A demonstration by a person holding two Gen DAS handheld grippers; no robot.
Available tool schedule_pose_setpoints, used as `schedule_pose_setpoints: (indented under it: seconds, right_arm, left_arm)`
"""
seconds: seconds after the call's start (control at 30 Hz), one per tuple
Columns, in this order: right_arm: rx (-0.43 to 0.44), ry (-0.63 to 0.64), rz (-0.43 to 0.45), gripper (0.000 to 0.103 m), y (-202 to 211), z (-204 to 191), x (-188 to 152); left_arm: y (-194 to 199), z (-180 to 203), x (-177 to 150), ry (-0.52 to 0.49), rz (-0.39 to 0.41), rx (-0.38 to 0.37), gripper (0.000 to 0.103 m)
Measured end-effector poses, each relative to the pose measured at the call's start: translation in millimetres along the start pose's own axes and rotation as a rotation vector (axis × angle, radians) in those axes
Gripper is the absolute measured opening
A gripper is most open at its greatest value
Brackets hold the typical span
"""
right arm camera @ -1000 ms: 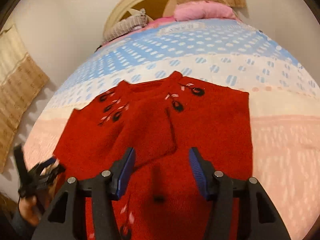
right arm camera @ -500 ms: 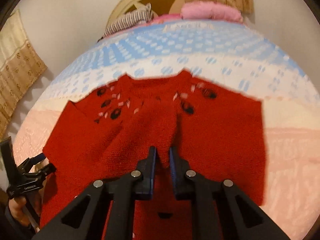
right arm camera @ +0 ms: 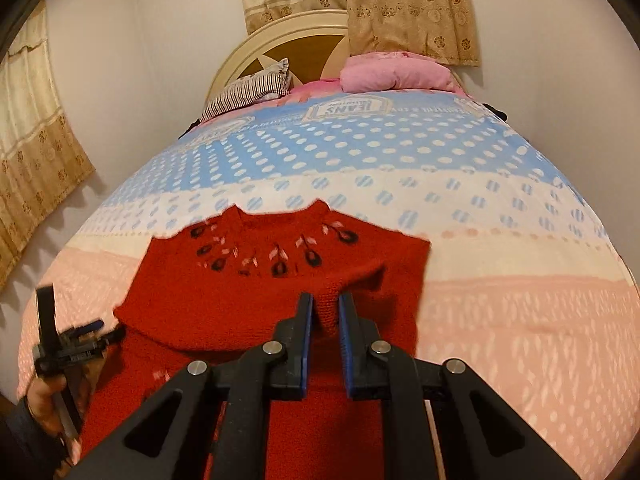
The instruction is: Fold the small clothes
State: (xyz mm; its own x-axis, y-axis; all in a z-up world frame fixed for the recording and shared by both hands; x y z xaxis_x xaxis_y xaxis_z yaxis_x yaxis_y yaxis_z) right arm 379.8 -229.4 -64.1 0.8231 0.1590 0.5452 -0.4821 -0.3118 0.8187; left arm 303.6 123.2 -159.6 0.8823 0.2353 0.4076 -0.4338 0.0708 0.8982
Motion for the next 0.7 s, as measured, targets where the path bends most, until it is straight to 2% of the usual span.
schedule_pose_setpoints:
  seconds: [0.17,0.23,0.4,0.53,0.6,0.63,0.7]
  right_arm:
    - [-0.062,-0.017,-0.062,0.012,-22,22,-30]
    - [-0.041,0.001,-0.114,0.012,-35,24,-38]
    - [-0.129,0.049,-0.142,0.012,-43,18,-49]
    - [-0.15,0.051,-0.126,0.012,-38,21,-53]
    - [-0.128,0.035,-0.134,0.012,-38,27,-53]
    - [-0.109,0.028,-0.132,0.014,-38,30,-53]
    - [-0.078,0.027,-0.136,0.026,-37,31,-53]
  left_arm:
    - [-1,1,0,-0.005,-0.003,0.011,0.103]
    - [0,0,0,-0.004,-0.003,0.008,0.103]
    - [0,0,0,-0.005,-0.002,0.009,0.103]
    - [0,2,0,-0.007,-0.003,0.012,0.103]
    - [1,1,-1,-0.005,-0.005,0.007,0.103]
    - [3,1,-2,-0.006,-0.008,-0.002,0.103]
    - [10,-1,-6,-0.015,-0.016,-0.041,0.103]
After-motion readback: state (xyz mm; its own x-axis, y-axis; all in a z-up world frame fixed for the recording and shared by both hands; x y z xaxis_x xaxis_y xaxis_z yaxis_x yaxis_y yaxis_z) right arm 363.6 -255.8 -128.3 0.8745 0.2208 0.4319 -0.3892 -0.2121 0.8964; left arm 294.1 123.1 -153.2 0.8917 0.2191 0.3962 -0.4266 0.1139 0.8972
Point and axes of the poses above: each gripper's, at about its wrist camera, not at the fingertips, and y roughly against the way its jaws point, z to its right, x to its top, the point moved 2 cm from there along -y, roughly the way its jaws point, and after that the axes turned 14 degrees about -z, right-handed, at the moved point
